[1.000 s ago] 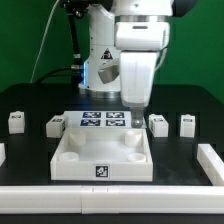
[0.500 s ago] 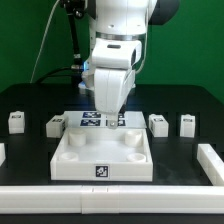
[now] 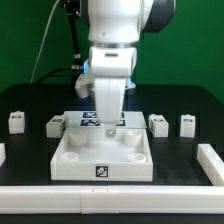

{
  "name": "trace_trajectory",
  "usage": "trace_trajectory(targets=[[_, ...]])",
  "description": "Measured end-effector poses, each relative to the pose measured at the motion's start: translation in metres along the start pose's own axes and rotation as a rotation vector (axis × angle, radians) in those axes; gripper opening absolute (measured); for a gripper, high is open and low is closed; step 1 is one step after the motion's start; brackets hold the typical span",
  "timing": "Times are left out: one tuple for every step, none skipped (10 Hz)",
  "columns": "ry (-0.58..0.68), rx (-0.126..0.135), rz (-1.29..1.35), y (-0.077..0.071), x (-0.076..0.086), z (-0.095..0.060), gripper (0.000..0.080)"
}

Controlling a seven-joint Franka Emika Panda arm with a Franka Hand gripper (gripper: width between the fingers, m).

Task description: Assemble one leg

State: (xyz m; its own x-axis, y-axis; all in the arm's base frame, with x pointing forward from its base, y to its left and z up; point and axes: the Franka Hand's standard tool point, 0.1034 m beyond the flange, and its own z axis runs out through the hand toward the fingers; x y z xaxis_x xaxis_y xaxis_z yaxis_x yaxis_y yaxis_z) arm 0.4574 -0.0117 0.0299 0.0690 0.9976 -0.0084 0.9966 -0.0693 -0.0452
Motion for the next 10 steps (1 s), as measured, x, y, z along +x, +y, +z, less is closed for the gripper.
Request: trace_trajectory(targets=[[0.007,-0.01,-0.013,-0.003,-0.007,0.007,0.065],[0.008,-0.007,-0.023,-0.005,-0.013,0.012,0.065],[0.011,-0.001,-0.018,-0.008,-0.014,0.017,0.065],[0.012,0.009,-0.018,-0.011,-0.014,0.022,0.065],[0.013,0.014,-0.008,-0.012,-0.013,0.024,0.065],[0.013,0.015,0.0,-0.013,-0.012,0.025,0.065],[0.013,0.015,0.007,-0.013,-0.013,0.025,0.065],[0.012,0.015,0.007,-0.013,-0.013,0.025,0.0623],[0.012,0.015,0.007,-0.013,-0.013,0.025,0.0623],[0.012,0.015,0.007,-0.013,-0.013,0.025,0.0447]])
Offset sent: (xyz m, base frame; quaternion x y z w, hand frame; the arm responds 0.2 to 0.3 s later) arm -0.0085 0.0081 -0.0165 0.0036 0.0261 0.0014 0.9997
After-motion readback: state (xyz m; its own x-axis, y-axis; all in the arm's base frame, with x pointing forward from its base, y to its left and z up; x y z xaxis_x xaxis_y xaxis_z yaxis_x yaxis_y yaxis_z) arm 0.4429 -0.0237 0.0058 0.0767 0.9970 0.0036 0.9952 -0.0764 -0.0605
